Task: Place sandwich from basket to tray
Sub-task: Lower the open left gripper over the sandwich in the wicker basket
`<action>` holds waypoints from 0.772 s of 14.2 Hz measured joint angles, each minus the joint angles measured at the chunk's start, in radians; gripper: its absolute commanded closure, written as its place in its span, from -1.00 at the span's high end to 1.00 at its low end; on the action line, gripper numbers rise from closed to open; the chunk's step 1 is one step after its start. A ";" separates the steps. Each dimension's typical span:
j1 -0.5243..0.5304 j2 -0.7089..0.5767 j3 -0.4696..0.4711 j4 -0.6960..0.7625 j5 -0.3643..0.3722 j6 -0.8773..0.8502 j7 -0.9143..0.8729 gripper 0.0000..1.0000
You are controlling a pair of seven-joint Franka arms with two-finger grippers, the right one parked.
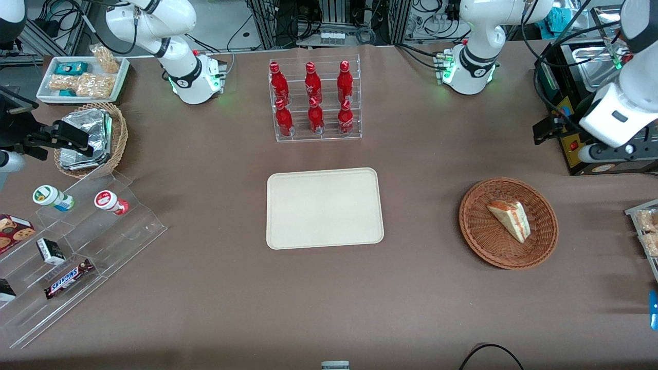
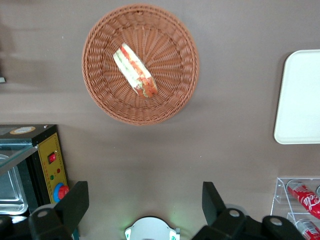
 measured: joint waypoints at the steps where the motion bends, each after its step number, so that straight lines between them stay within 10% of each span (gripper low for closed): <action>1: 0.002 0.013 0.001 -0.010 0.001 0.000 0.000 1.00; 11: 0.091 0.188 0.011 -0.288 0.004 0.513 -0.078 1.00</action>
